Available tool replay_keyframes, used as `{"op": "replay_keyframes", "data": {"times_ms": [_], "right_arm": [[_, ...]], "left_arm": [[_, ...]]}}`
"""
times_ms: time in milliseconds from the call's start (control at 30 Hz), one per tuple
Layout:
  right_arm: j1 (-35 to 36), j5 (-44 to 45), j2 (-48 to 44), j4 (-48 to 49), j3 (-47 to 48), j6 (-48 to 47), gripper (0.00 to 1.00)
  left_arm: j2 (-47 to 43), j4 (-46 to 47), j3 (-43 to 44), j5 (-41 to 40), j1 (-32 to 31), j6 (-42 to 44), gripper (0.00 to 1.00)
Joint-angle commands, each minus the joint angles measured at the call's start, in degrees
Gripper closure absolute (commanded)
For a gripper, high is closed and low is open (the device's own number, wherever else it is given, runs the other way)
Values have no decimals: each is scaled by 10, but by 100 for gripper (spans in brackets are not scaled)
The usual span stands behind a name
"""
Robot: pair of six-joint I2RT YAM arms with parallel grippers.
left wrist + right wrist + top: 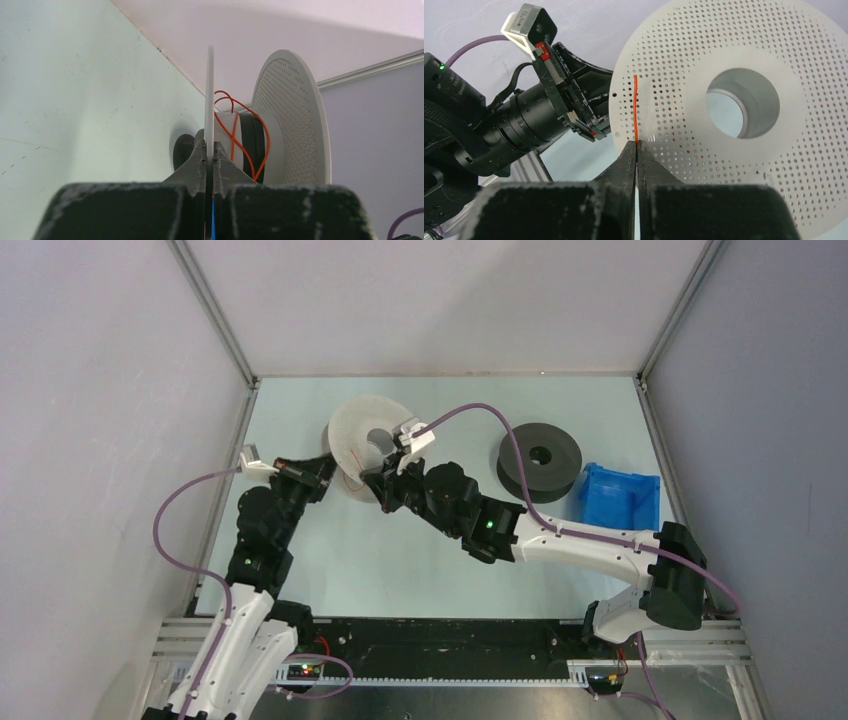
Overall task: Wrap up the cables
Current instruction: Wrap the cable around the cable reel.
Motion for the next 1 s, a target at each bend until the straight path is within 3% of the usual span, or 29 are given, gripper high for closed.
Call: {"op": "replay_keyframes", "data": {"times_ms": [0,567,967], "right_arm": [[0,21,-13,-18,11,23,100],[-59,-8,-54,42,-103,156,100],[-65,-16,-49,82,-136,210,100]], "left_arm": [[-23,58,7,-32,-2,-41,100],[-81,89,-31,-96,-1,-169,100],[-90,129,-45,-122,-1,-186,100]]}}
